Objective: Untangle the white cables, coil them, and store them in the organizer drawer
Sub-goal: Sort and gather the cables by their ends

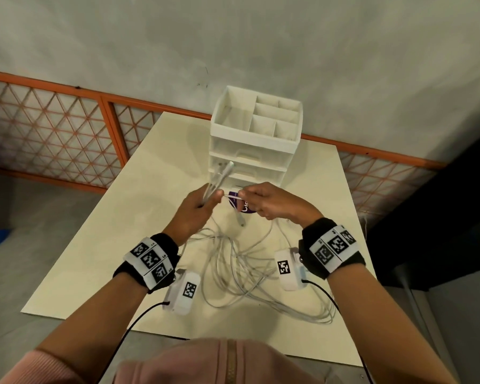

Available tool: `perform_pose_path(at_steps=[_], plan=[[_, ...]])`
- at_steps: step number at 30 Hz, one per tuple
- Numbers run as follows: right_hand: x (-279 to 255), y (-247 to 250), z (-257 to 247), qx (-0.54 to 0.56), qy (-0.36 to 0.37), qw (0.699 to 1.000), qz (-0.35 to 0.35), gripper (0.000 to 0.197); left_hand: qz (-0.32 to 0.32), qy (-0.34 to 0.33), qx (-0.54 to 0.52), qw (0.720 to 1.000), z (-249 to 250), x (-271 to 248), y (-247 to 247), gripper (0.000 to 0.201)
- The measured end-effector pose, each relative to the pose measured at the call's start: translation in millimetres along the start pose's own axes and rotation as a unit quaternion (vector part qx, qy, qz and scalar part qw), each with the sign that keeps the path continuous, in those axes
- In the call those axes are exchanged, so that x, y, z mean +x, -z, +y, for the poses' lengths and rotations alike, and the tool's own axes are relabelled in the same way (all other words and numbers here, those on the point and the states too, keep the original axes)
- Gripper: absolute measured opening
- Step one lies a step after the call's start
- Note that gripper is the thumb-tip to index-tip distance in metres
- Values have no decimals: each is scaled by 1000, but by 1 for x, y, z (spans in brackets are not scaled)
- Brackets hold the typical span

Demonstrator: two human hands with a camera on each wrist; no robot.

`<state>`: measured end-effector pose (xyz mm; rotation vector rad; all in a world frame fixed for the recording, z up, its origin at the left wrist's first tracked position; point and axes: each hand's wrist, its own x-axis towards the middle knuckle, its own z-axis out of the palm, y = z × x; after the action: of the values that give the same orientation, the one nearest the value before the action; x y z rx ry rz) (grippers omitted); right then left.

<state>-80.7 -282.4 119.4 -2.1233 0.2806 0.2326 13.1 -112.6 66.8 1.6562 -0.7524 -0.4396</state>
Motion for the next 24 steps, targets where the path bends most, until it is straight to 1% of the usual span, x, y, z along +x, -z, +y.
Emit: perform_pose_path(at_steps=[1, 3, 5, 7, 8, 10, 12, 14, 18, 20, 22, 23, 24], plan=[[-4, 3, 7, 7, -8, 1000, 11, 39, 25, 4, 10, 1000, -6, 2, 5, 29], [-9, 11, 27, -21, -30, 999, 35, 38, 79, -3, 16, 997, -15, 4, 14, 30], [-12, 19, 53, -98, -65, 992, 48, 34, 138, -11, 15, 990, -20, 5, 22, 28], [-14, 24, 80, -192, -111, 973, 65, 32, 200, -1, -6, 980, -24, 4, 29, 25], [-14, 26, 94, -222, -133, 963, 73, 32, 226, 7, -16, 974, -26, 4, 32, 25], [-18, 26, 116, -232, -174, 954, 72, 34, 262, 19, -5, 965, -27, 4, 36, 24], [-23, 26, 127, -206, -188, 957, 80, 37, 280, 14, 25, 959, -27, 4, 34, 25], [-29, 30, 122, -168, -177, 963, 111, 38, 288, 14, 45, 956, -27, 2, 30, 26], [-39, 50, 94, -110, -128, 963, 208, 42, 277, 33, 38, 960, -33, -1, 29, 29], [-45, 61, 81, -101, -125, 965, 209, 49, 252, 36, 30, 967, -34, -2, 32, 30], [-54, 67, 76, -93, -143, 966, 193, 64, 214, 53, 17, 975, -34, -3, 35, 30], [-59, 68, 77, -111, -159, 964, 182, 69, 190, 63, 12, 980, -33, -3, 36, 30], [-62, 69, 81, -147, -184, 958, 164, 70, 160, 75, 13, 984, -33, -3, 37, 29]])
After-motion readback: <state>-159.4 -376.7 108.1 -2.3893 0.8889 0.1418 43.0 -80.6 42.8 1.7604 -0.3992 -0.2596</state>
